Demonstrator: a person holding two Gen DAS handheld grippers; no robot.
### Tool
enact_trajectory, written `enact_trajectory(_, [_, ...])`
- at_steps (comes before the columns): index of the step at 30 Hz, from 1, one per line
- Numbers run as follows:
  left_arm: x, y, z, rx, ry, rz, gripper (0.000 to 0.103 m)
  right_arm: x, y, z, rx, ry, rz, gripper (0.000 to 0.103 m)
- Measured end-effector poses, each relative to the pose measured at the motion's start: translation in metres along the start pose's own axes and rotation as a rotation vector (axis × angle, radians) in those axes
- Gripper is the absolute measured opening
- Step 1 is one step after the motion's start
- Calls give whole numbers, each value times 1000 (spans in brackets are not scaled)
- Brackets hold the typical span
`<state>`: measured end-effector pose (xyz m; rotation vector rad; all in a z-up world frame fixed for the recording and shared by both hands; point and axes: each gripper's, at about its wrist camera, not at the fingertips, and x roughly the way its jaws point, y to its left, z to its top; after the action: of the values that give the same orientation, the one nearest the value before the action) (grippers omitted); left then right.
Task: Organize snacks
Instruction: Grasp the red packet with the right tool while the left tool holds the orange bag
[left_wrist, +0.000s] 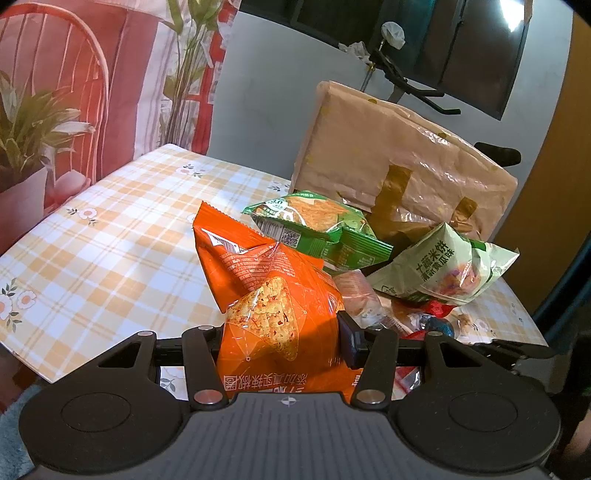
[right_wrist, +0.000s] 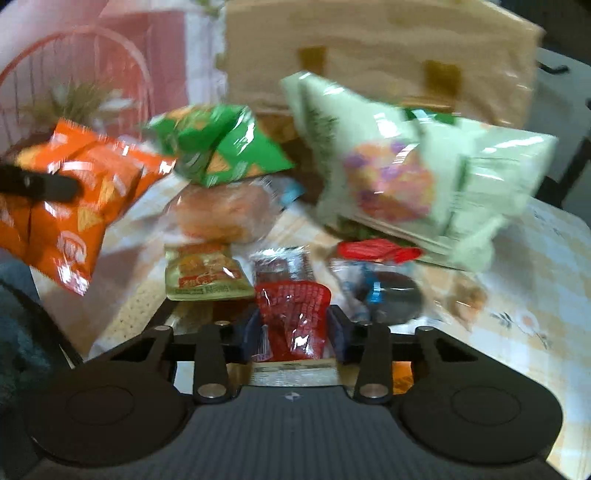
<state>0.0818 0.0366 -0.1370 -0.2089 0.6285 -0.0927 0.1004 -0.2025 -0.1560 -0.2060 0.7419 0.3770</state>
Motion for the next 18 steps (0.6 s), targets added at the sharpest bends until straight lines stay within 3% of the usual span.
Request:
enact_trajectory(3, [0, 0, 0, 2, -1, 1, 54, -10, -5, 0, 18, -40, -30, 34])
enact_trajectory(5, [-1, 1, 1, 4, -3, 0, 54, -14, -7, 0, 32, -62, -29, 24])
enact_trajectory(18, [-8, 1, 6, 14, -32, 33, 54, -34, -4, 5, 31, -169, -15, 21])
